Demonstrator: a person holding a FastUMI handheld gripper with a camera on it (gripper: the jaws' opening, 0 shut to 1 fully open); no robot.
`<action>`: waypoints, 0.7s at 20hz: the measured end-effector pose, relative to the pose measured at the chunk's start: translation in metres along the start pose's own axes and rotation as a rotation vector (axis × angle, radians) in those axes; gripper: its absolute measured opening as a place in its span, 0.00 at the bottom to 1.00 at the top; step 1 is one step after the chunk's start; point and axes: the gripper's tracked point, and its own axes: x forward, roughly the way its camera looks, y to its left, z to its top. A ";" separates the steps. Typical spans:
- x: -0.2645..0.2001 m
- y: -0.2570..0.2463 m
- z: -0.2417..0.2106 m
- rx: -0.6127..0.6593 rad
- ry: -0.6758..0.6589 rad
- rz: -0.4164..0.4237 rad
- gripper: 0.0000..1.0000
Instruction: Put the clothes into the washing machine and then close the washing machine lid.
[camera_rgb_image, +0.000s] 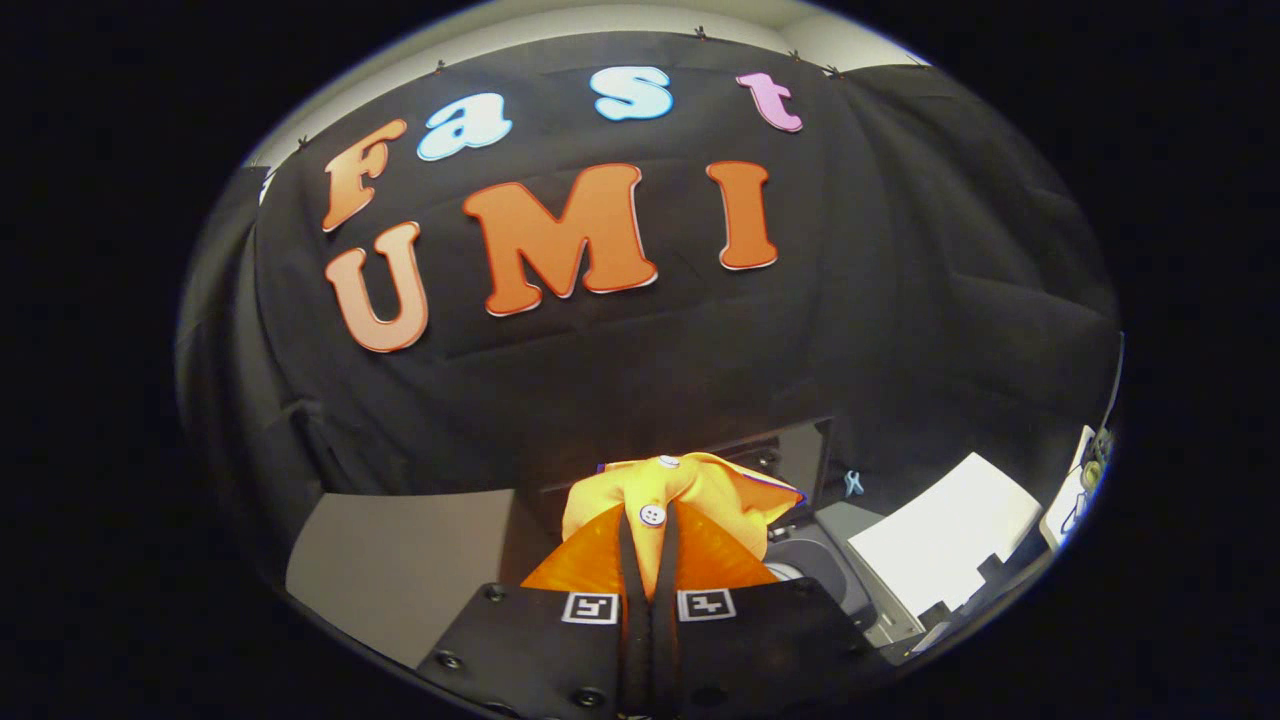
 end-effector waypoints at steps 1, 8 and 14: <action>0.011 -0.018 -0.008 -0.004 0.012 -0.015 0.08; 0.096 -0.083 -0.082 -0.060 0.170 -0.004 0.08; 0.146 -0.089 -0.158 -0.127 0.326 0.084 0.08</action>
